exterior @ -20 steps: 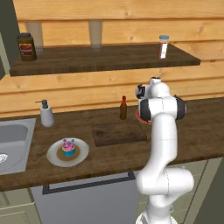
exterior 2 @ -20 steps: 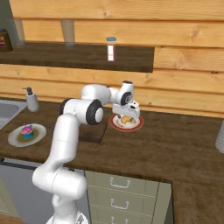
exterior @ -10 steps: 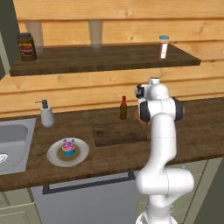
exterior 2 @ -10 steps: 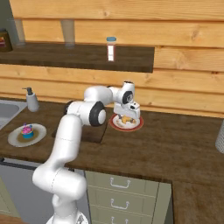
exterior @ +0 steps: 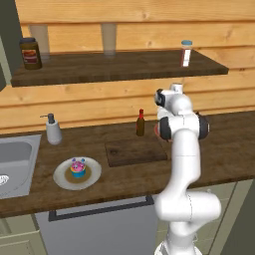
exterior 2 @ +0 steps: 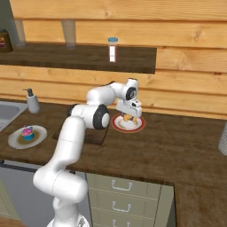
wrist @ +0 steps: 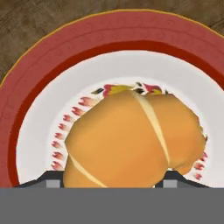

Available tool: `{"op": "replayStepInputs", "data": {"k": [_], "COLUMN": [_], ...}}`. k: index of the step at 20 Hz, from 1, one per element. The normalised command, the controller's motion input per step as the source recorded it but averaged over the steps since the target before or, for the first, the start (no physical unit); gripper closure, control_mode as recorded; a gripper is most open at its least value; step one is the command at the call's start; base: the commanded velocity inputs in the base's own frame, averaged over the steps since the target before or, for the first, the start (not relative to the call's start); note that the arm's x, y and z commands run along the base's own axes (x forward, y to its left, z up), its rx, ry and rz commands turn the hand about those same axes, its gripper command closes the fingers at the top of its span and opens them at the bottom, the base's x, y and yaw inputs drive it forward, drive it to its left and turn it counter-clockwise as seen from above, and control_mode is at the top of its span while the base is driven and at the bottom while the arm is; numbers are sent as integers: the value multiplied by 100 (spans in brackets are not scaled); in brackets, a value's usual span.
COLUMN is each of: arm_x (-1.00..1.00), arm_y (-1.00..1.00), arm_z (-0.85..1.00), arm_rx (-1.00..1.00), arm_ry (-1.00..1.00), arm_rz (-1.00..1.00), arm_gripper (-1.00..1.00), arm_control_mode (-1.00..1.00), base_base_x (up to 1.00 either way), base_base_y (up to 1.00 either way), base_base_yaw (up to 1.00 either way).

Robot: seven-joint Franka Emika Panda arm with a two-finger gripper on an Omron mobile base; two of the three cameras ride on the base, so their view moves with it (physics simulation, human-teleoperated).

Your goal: From the different types of pastries on the counter, select a croissant and place it on the cutting board. Then retrieve a jar of jam from the cabinet and place it alongside the croissant on the cutting board.

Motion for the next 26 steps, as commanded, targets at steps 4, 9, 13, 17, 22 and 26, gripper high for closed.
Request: {"op": "replayStepInputs", "data": {"k": [4,9,13,17,22,26], "arm_x": [-66,-100,-97,-93,-80,-35], "arm_y": [0,17,52,67,70,94], "arm_z": [39,0,13,8,30,4], "arm_rx": [13,7,0,0,-1,-7], "arm_ry": [0,0,0,-3,-11,-6], "arm_rz": [-10,-2,0,0,1,3], "arm_gripper": [100,100,100,100,100,100], "arm_control_mode": [-100,-100,-100,-100,-100,-100], "base_base_x": [0,0,0,0,0,0], "base_base_y": [0,0,0,0,0,0], "base_base_yaw": [0,0,0,0,0,0]}}
